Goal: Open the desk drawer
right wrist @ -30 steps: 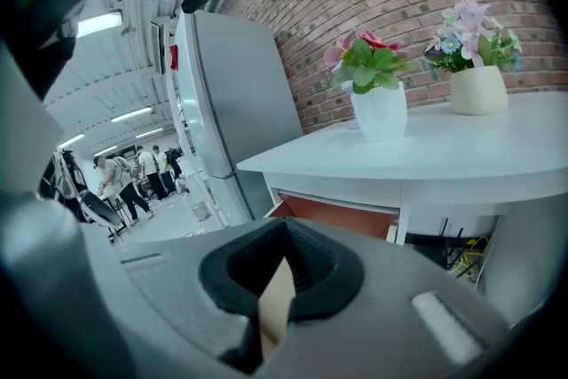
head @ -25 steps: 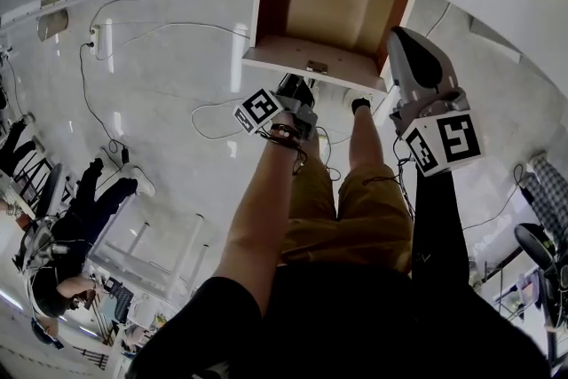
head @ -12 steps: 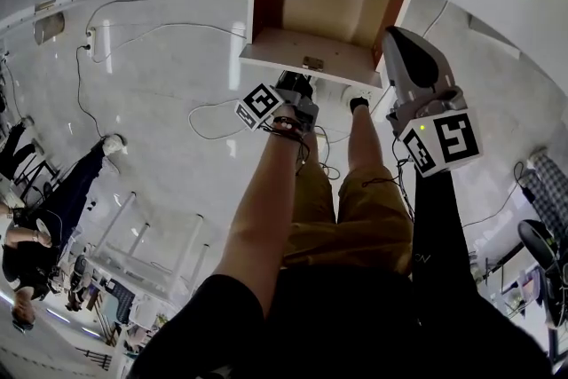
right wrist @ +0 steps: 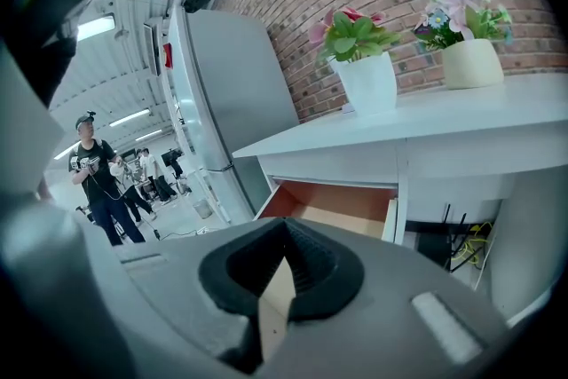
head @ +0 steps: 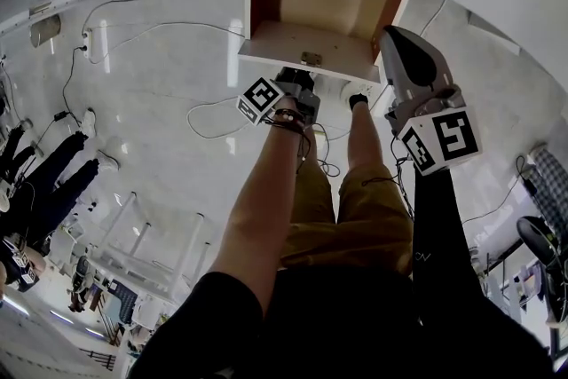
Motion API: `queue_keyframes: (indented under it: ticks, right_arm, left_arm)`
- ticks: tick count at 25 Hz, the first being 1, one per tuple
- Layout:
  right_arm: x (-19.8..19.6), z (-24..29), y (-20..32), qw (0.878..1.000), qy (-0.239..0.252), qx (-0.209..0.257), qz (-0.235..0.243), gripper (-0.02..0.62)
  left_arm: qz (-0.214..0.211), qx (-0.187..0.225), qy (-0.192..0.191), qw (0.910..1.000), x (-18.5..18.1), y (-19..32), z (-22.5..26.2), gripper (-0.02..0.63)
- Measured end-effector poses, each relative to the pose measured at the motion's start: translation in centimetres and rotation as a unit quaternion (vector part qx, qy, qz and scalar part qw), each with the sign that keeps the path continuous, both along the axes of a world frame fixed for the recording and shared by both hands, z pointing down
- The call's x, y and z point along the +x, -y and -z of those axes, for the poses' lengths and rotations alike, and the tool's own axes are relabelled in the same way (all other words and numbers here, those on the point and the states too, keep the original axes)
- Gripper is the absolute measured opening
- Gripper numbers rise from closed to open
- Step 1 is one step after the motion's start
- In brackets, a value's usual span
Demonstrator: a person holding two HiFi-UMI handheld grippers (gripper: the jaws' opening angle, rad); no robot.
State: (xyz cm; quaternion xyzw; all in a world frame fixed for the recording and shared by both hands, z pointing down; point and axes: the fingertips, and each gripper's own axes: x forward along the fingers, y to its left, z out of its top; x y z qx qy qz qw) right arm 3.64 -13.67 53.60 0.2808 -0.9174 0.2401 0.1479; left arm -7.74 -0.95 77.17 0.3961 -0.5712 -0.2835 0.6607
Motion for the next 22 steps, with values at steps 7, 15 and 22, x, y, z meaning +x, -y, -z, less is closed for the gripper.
queue_keyframes:
  ticks: [7,15,22]
  right_arm:
    - [-0.1,-0.5,-0.1,1.0,-0.003,-0.003,0.001,0.0]
    - [-0.7,-0.4,-0.5,1.0,-0.004,-0.002,-0.001,0.0]
    - [-1.3,-0.2,-1.0,1.0,-0.005,0.001,-0.005,0.0]
  left_arm:
    - [0.032,-0.01,-0.005,0.9994,0.0,0.9,-1.5,0.031]
    - [0.027,-0.034,-0.011,0.999,0.0,-0.1,-2.3,0.123]
    - [-0.033,-0.132,0.04,0.99,-0.8,-2.7,-4.9,0.43]
